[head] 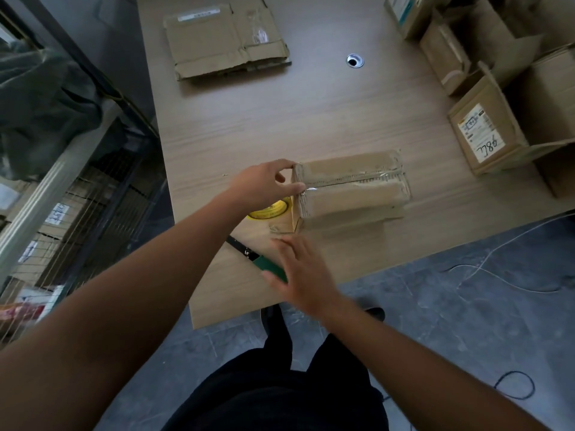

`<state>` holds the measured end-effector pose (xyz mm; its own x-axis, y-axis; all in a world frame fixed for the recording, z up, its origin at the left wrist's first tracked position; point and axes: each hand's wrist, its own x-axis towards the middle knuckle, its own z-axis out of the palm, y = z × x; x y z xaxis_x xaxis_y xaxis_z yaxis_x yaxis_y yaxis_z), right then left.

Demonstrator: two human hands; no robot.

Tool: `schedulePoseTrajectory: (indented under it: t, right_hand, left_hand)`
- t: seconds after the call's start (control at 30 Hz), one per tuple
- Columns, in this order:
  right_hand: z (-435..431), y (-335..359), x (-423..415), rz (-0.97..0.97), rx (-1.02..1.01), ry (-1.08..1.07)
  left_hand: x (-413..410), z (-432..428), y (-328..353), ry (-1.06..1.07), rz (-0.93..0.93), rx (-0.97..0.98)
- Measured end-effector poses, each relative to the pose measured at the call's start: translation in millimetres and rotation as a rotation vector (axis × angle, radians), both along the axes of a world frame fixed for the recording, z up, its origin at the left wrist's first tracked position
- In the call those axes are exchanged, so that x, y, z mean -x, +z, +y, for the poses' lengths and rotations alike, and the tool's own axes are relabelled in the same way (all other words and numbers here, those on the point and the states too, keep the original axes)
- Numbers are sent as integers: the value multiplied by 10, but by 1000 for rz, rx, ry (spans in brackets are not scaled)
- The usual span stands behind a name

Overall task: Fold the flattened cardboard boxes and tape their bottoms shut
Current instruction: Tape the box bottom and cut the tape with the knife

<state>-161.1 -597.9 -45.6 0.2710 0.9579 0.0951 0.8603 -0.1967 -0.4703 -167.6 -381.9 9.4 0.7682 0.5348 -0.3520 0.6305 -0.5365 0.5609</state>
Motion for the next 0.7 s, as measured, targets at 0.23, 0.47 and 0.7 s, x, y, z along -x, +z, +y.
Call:
schedulePoseTrajectory:
  t: [0.23,0.47,0.7]
  right_hand:
    - [67,-591,277,-108,449,24]
    - [-459,-281,-8,270,450,-37]
    - [-999,421,-269,530,232,-338]
  left_hand:
    - [15,-10,-48,3,-14,-18]
    - [29,-1,-50,-21,-2,-41]
    - [26,-41,-128,14,-66,12]
